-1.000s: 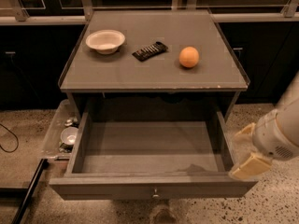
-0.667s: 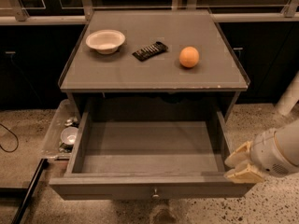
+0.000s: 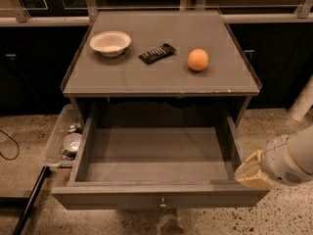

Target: Close top drawer

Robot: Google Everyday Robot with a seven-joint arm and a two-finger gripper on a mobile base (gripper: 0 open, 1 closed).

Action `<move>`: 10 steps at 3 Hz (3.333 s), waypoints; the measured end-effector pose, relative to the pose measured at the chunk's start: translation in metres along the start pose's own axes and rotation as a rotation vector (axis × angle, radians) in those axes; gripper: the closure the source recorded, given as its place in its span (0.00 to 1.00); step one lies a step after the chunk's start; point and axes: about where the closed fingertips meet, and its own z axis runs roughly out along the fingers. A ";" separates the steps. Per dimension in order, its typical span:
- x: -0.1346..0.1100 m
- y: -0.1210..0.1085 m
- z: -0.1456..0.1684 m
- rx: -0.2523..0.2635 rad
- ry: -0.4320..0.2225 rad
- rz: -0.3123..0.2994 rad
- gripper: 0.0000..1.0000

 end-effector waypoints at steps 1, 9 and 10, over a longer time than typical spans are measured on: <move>0.011 0.010 0.023 0.019 -0.070 -0.005 1.00; 0.013 0.028 0.100 0.018 -0.281 -0.141 1.00; -0.021 -0.014 0.110 0.033 -0.289 -0.221 1.00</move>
Offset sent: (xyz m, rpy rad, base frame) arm -0.0272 0.0381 -0.0794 0.2339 -0.2190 0.0764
